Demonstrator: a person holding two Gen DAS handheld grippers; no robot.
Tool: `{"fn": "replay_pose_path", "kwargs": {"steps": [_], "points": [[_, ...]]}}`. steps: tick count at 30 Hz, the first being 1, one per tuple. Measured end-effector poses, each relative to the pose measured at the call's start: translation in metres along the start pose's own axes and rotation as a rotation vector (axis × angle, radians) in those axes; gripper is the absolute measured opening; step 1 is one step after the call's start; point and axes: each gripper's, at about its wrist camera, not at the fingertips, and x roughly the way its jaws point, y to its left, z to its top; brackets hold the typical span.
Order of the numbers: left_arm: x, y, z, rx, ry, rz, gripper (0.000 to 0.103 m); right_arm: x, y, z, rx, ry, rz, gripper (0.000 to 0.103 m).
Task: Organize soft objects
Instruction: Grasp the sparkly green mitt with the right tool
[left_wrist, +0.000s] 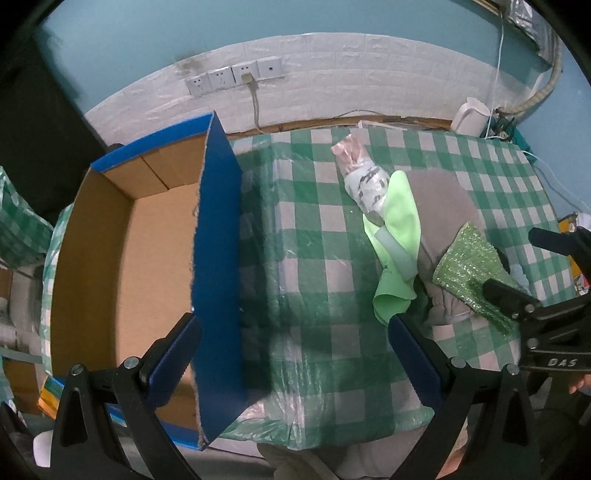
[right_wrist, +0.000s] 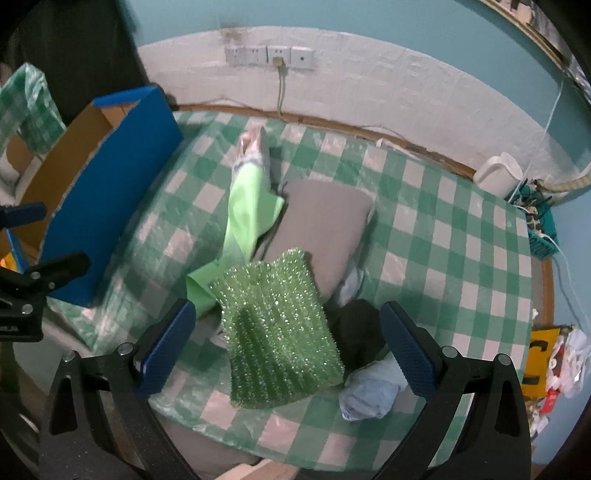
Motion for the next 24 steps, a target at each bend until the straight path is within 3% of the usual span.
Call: {"fn": "replay_pose_path", "kwargs": {"steps": [9, 13, 16, 24], "points": [[0.016, -0.005, 0.006, -0.006, 0.028, -0.008, 0.101, 0.035, 0.004, -0.001, -0.036, 0.062, -0.033, 0.086], [0.022, -0.008, 0.007, -0.006, 0.042, -0.014, 0.101, 0.046, -0.001, -0.003, -0.034, 0.090, -0.010, 0.071], [0.025, -0.012, 0.007, -0.001, 0.046, -0.012, 0.101, 0.048, -0.003, -0.004, -0.035, 0.104, 0.015, 0.052], [0.028, -0.020, 0.007, 0.010, 0.055, -0.014, 0.101, 0.036, -0.014, -0.002, 0.008, 0.072, 0.069, 0.031]]}}
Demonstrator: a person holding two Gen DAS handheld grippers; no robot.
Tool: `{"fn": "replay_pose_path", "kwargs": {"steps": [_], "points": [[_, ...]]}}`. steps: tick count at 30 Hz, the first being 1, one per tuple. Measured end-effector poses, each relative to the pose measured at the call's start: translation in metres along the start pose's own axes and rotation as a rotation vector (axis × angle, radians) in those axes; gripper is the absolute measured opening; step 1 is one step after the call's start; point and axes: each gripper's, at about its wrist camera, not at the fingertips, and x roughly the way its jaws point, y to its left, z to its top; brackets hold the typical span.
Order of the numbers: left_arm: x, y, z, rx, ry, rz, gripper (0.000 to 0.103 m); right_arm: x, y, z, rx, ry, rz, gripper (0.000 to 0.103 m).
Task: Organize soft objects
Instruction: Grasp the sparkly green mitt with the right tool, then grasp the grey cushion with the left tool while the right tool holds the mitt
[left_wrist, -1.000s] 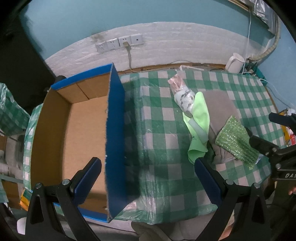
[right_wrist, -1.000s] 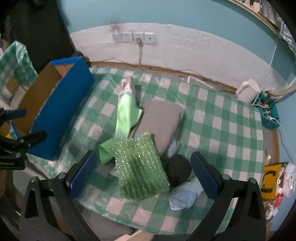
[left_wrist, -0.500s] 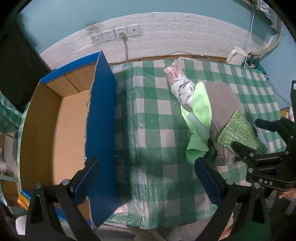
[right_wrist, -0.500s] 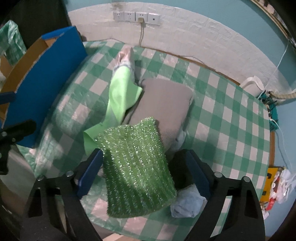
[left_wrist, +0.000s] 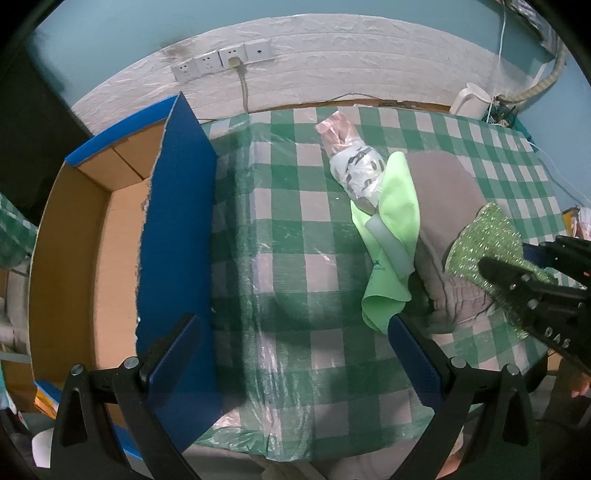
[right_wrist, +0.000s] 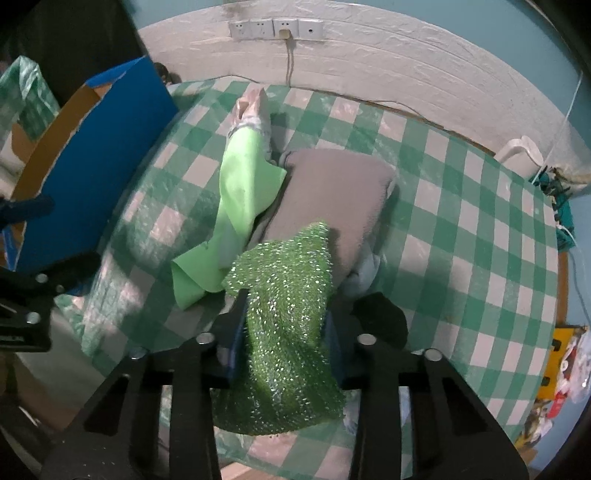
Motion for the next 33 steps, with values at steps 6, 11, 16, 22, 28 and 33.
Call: {"fn": "replay_pose_path", "kwargs": {"steps": [6, 11, 16, 22, 28, 33], "points": [[-0.002, -0.010, 0.002, 0.009, 0.000, -0.014, 0.101, -0.019, -0.011, 0.002, 0.042, -0.043, 0.022, 0.025], [-0.002, -0.024, 0.008, 0.018, 0.009, -0.043, 0.101, -0.035, -0.028, 0.002, 0.084, -0.082, 0.025, 0.024], [-0.003, -0.044, 0.015, 0.007, 0.020, -0.105, 0.101, -0.044, -0.051, -0.003, 0.143, -0.105, 0.012, 0.024], [0.004, -0.073, 0.023, -0.003, 0.044, -0.150, 0.101, -0.051, -0.071, -0.015, 0.174, -0.127, -0.008, 0.023], [0.012, -0.100, 0.029, -0.008, 0.079, -0.169, 0.101, -0.052, -0.085, -0.028, 0.198, -0.130, -0.011, 0.023], [0.018, -0.123, 0.035, 0.026, 0.089, -0.155, 0.101, -0.052, -0.097, -0.036, 0.222, -0.134, -0.010, 0.023]]}}
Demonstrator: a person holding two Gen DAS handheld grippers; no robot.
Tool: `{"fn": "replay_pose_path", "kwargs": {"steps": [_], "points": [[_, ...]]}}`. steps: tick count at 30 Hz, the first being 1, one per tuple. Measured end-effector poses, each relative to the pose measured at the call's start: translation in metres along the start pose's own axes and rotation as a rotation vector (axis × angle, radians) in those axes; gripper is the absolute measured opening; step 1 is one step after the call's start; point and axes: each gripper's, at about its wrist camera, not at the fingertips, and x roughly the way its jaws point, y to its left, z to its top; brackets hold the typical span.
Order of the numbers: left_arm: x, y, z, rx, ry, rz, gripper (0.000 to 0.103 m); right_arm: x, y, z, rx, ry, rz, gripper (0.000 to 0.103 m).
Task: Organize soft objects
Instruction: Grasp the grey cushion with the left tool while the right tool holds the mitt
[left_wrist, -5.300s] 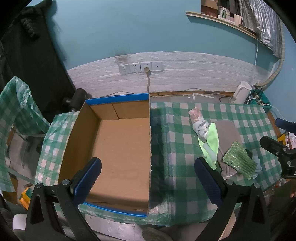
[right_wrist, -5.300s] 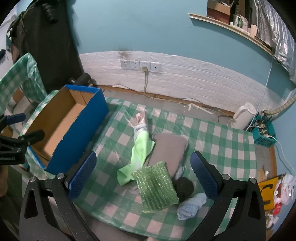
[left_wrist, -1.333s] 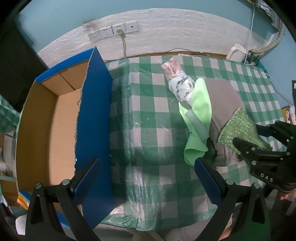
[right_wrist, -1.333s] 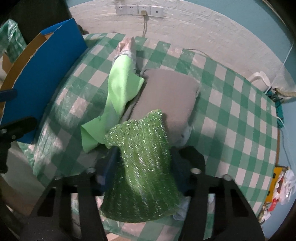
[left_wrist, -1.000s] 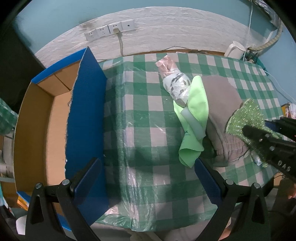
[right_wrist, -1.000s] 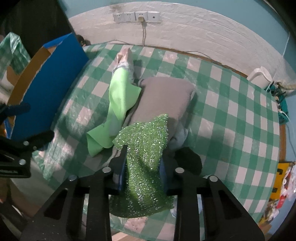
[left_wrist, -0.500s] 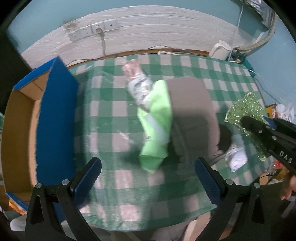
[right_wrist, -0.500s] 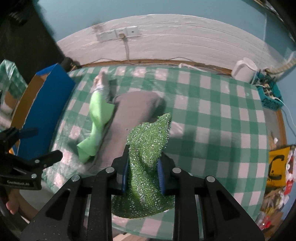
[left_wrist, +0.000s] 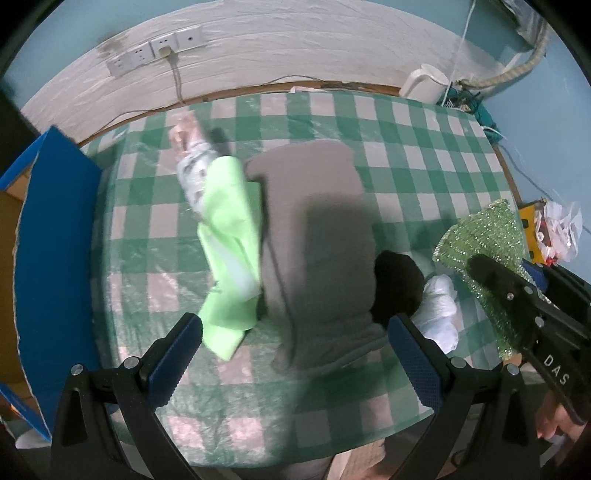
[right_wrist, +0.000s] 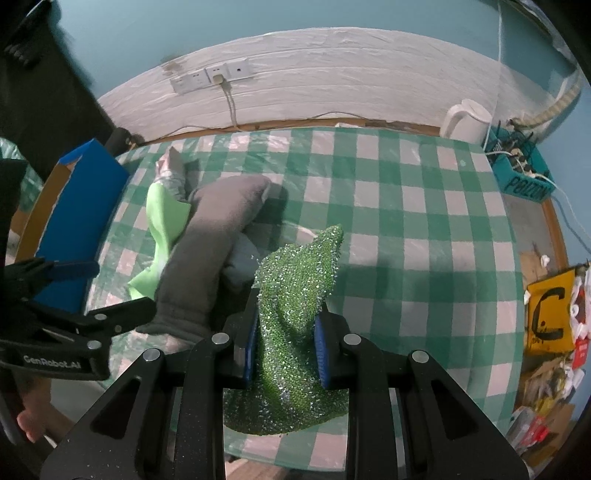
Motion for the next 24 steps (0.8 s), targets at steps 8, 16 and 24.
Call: {"fn": "replay_pose_path", "kwargs": {"steps": [8, 16, 24], "points": [[0.029, -0.019, 0.003, 0.065, 0.050, 0.073, 0.099, 0.007, -0.021, -0.008, 0.043, 0.016, -0.007, 0.023], [0.036, -0.014, 0.003, 0.072, 0.034, 0.047, 0.041, 0.007, -0.022, -0.010, 0.056, 0.018, 0.011, 0.023], [0.013, -0.007, -0.002, 0.118, -0.024, 0.056, 0.025, 0.002, -0.014, -0.005, 0.033, 0.004, 0.022, 0.023]]}}
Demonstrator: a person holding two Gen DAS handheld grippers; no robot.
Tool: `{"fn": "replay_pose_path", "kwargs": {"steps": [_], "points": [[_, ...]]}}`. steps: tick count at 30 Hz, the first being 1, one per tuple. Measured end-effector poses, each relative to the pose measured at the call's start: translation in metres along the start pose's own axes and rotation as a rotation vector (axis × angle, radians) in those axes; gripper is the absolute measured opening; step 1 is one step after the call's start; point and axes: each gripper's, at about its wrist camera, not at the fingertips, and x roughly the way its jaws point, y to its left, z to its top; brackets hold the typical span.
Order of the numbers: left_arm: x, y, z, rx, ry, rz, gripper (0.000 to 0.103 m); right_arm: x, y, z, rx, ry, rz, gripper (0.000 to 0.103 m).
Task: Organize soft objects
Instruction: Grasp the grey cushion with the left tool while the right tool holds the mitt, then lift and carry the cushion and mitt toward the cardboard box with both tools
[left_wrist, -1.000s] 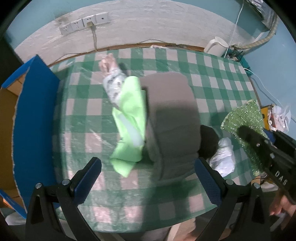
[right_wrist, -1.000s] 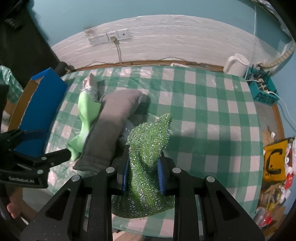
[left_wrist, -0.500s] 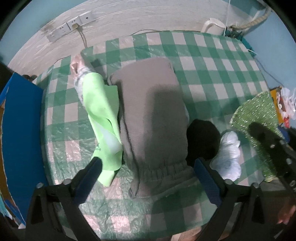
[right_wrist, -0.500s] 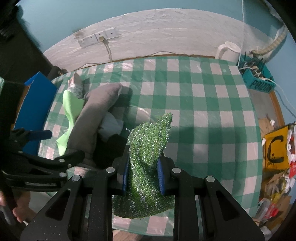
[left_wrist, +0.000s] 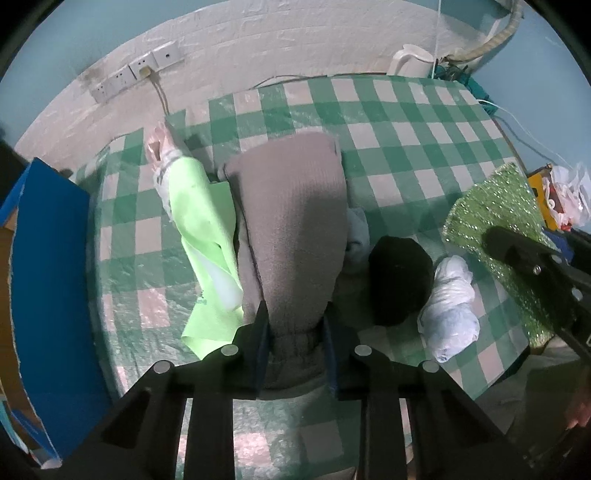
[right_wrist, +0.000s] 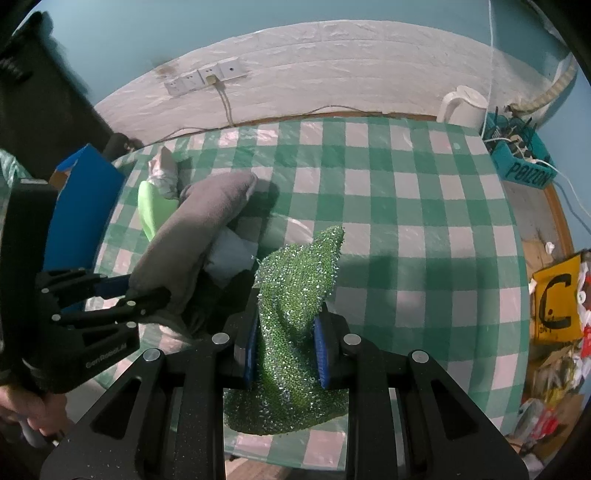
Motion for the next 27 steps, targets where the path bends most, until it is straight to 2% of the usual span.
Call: {"fn": "replay_pose_path", "kwargs": {"steps": [7, 16, 27], "points": [[-0.025, 0.004, -0.007, 0.003, -0.061, -0.010, 0.020, -0.007, 0.007, 0.003, -0.011, -0.018, 0.005, 0.023], [-0.063, 0.001, -0.017, 0.018, -0.165, -0.008, 0.019, -0.018, 0.016, 0.006, -0.020, -0.042, 0.004, 0.023], [-0.101, 0.023, -0.023, -0.022, -0.246, 0.010, 0.019, -0.035, 0.037, 0.016, -0.054, -0.083, 0.013, 0.023]]}}
